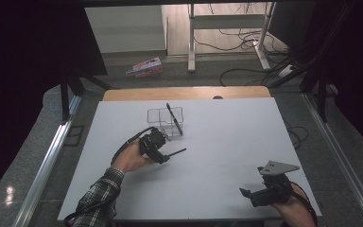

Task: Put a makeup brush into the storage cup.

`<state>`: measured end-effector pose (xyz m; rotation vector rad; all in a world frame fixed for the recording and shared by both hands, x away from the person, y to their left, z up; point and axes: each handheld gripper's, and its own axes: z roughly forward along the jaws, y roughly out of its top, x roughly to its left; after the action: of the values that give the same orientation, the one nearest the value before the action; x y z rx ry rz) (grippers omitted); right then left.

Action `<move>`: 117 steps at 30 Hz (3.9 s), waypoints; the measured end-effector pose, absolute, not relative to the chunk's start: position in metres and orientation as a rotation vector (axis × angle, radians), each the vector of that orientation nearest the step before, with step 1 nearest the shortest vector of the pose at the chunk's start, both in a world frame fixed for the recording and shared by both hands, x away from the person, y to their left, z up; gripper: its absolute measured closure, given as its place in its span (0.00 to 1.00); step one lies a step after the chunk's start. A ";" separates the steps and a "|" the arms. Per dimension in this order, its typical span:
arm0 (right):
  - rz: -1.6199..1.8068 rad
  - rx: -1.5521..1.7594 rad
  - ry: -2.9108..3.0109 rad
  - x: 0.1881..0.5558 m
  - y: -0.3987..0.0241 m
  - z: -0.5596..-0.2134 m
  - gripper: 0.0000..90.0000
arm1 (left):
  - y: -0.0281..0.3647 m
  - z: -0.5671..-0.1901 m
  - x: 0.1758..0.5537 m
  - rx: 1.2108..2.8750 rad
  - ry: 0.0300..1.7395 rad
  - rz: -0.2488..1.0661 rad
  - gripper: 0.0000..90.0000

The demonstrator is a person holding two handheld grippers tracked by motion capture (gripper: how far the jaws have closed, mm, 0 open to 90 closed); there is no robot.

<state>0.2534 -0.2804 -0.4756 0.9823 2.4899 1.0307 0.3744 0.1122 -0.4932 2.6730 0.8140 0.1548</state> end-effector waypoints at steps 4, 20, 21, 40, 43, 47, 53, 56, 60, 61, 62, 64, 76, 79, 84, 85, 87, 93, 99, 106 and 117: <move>1.030 0.982 2.491 0.253 -0.280 -0.476 0.00 | 0.113 -0.498 0.376 2.674 0.817 0.135 0.46; 1.029 0.976 2.494 0.253 -0.280 -0.476 0.00 | 0.121 -0.510 0.377 2.662 0.832 0.068 0.83; 1.029 0.976 2.494 0.253 -0.280 -0.476 0.00 | 0.121 -0.510 0.377 2.664 0.827 0.064 0.87; 1.028 0.975 2.493 0.253 -0.281 -0.476 0.00 | 0.127 -0.490 0.367 2.592 0.787 0.115 0.95; 1.029 0.975 2.492 0.253 -0.281 -0.476 0.00 | 0.131 -0.484 0.364 2.579 0.768 0.129 0.95; 1.027 0.974 2.493 0.253 -0.281 -0.476 0.00 | 0.136 -0.478 0.358 2.543 0.762 0.142 0.95; 1.025 0.974 2.493 0.253 -0.280 -0.476 0.00 | 0.145 -0.469 0.348 2.495 0.751 0.146 0.95; 1.023 0.975 2.494 0.252 -0.280 -0.476 0.00 | 0.148 -0.465 0.343 2.471 0.743 0.151 0.95; 1.024 0.973 2.492 0.253 -0.280 -0.476 0.00 | 0.149 -0.460 0.335 2.450 0.726 0.164 0.95; 1.024 0.973 2.492 0.253 -0.280 -0.476 0.00 | 0.149 -0.459 0.334 2.444 0.722 0.168 0.95; 1.025 0.973 2.491 0.253 -0.280 -0.475 0.00 | 0.149 -0.458 0.332 2.439 0.718 0.175 0.95; 1.026 0.973 2.490 0.252 -0.280 -0.475 0.00 | 0.149 -0.456 0.328 2.430 0.711 0.180 0.95; 1.034 0.975 2.486 0.252 -0.280 -0.475 0.00 | 0.154 -0.458 0.310 2.347 0.703 0.193 0.95; 1.034 0.971 2.486 0.252 -0.280 -0.475 0.00 | 0.153 -0.458 0.306 2.341 0.697 0.201 0.95; 1.041 0.968 2.482 0.252 -0.281 -0.474 0.00 | 0.152 -0.459 0.298 2.339 0.683 0.217 0.95; 1.043 0.965 2.482 0.252 -0.281 -0.474 0.00 | 0.152 -0.459 0.296 2.334 0.684 0.220 0.95; 1.048 0.961 2.482 0.252 -0.281 -0.474 0.00 | 0.153 -0.460 0.294 2.327 0.683 0.221 0.95; 1.057 0.956 2.475 0.252 -0.280 -0.473 0.00 | 0.156 -0.461 0.286 2.306 0.681 0.234 0.95; 1.069 0.954 2.471 0.252 -0.281 -0.473 0.00 | 0.156 -0.462 0.276 2.285 0.673 0.234 0.95; 1.081 0.948 2.470 0.252 -0.281 -0.472 0.00 | 0.156 -0.461 0.261 2.294 0.656 0.258 0.95; 1.076 0.944 2.458 0.252 -0.281 -0.471 0.00 | 0.157 -0.461 0.244 2.291 0.637 0.252 0.95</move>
<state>0.2521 -0.2810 -0.4707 0.9439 2.4578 1.0762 0.2444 0.1567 -0.4614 2.2909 0.6369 0.2516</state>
